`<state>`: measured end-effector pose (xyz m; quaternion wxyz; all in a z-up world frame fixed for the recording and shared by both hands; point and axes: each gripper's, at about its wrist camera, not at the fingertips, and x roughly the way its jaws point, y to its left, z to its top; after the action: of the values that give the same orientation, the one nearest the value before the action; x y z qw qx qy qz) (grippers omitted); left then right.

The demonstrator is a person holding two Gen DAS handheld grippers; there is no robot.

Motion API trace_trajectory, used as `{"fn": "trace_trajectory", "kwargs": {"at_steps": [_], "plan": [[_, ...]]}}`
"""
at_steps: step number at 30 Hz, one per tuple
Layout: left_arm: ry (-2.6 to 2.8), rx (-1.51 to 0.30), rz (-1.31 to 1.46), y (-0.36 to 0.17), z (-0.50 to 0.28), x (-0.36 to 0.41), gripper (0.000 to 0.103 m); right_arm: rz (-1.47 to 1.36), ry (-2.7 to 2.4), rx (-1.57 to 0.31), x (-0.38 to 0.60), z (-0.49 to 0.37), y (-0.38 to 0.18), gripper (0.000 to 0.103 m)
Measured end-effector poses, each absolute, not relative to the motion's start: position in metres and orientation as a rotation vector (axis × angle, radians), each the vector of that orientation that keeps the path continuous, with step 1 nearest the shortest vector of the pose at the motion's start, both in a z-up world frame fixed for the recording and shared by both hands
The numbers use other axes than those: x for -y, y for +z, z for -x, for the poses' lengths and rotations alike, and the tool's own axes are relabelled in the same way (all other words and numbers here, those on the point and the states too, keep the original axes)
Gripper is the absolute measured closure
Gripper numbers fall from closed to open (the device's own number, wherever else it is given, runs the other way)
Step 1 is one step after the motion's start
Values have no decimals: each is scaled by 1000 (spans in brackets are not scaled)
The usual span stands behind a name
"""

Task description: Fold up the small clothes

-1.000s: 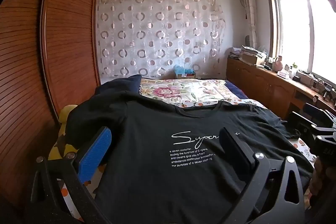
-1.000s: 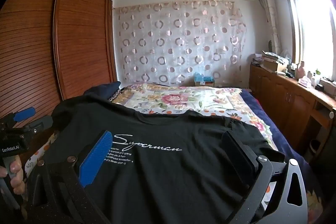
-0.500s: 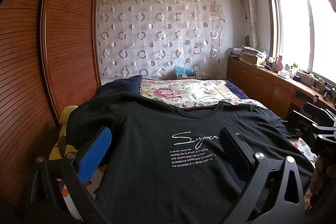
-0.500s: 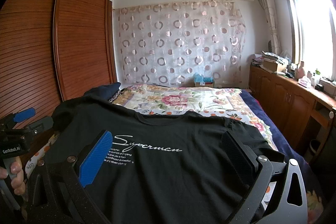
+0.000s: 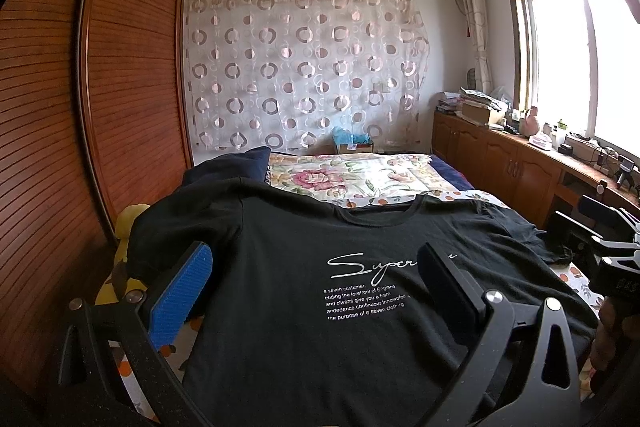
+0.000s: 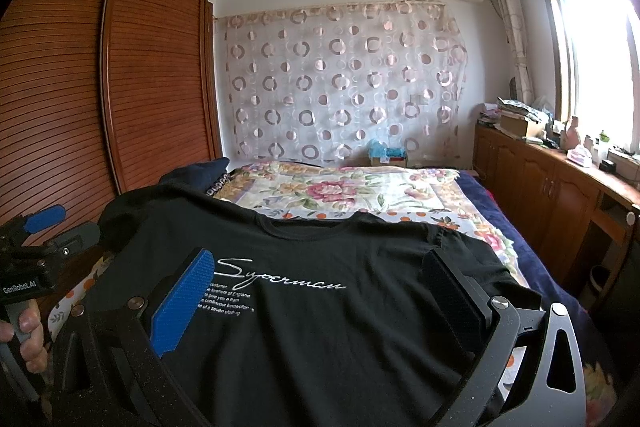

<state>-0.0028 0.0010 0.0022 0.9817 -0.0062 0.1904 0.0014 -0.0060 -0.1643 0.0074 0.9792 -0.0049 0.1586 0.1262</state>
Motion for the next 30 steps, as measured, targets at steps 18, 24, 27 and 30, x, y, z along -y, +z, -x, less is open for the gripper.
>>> {"fn": "trace_trajectory", "kwargs": {"at_steps": [18,24,27,30], "plan": [[3,-380,10,2,4,-1,0,9,252,-315,164,12,9,0],[3,-378,8,2,4,0,0,9,252,-315,164,12,9,0],[2,-379,9,2,4,0,0,9,252,-313,164,12,9,0],[3,-378,8,2,3,0,0,9,253,-314,164,12,9,0]]}}
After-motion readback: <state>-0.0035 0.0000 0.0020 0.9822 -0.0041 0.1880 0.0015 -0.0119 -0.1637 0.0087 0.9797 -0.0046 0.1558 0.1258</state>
